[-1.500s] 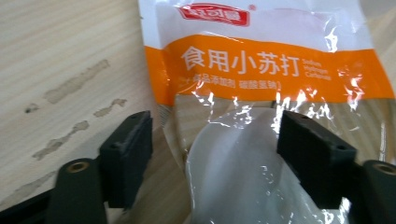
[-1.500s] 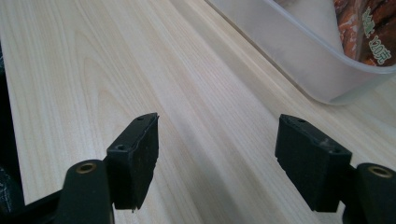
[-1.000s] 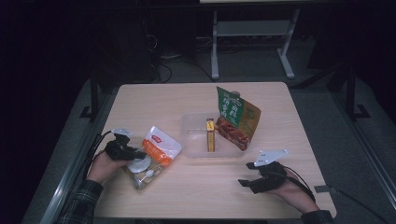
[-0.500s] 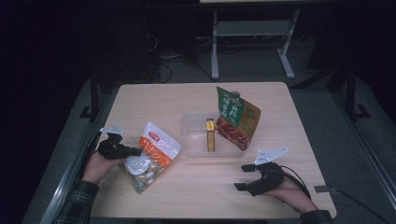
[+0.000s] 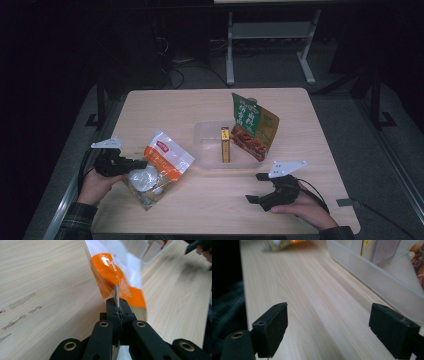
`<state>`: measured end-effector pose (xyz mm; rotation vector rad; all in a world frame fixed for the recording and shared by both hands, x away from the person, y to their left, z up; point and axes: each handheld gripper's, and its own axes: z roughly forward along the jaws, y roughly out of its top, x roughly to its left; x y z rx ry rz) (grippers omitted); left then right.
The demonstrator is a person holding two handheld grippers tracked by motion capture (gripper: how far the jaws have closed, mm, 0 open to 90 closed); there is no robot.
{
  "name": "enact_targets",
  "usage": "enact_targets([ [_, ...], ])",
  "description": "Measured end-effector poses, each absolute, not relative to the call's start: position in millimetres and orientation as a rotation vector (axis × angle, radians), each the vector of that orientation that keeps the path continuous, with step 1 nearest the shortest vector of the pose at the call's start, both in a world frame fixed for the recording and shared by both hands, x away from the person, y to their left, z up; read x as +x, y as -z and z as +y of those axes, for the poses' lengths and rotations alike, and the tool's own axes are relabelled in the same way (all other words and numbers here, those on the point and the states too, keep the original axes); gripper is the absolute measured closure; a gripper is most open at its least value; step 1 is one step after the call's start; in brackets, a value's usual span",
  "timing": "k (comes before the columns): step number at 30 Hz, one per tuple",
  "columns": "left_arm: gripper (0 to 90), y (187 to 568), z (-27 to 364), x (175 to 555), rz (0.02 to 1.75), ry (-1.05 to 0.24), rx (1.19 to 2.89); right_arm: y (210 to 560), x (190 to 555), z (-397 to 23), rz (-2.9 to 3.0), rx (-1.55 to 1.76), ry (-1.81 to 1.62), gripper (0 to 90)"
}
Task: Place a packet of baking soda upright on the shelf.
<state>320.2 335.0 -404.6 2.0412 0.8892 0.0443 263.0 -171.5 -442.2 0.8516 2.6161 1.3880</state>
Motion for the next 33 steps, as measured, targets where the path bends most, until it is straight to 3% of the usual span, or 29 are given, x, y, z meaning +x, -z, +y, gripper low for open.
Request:
enact_targets([
  [2, 89.7, 401.8, 333.9, 316.4, 0.875, -0.049, 2.034, 442.6, 262.6, -168.0, 2.609, 0.837, -1.307, 23.5],
  [10, 89.8, 391.4, 328.9, 304.9, 0.819, -0.05, 2.036, 443.1, 267.0, -161.3, 2.651, 0.815, -1.265, 36.1],
  [11, 89.8, 389.7, 328.2, 302.7, 0.813, -0.055, 2.037, 445.5, 266.3, -159.7, 2.645, 0.8, -1.239, 42.3],
  [16, 89.8, 380.4, 324.0, 292.9, 0.764, -0.058, 2.034, 445.9, 267.8, -154.9, 2.646, 0.805, -1.274, 45.7],
  [22, 89.8, 375.5, 310.2, 290.1, 0.716, -0.06, 2.027, 442.9, 273.4, -143.7, 2.676, 0.804, -1.367, 58.2],
  [25, 89.8, 373.5, 301.9, 289.2, 0.687, -0.049, 2.019, 443.0, 277.2, -135.2, 2.683, 0.767, -1.436, 59.9],
  [33, 89.8, 371.5, 272.7, 289.3, 0.623, -0.027, 2.009, 436.8, 287.2, -124.0, 2.718, 0.77, -1.63, 53.4],
])
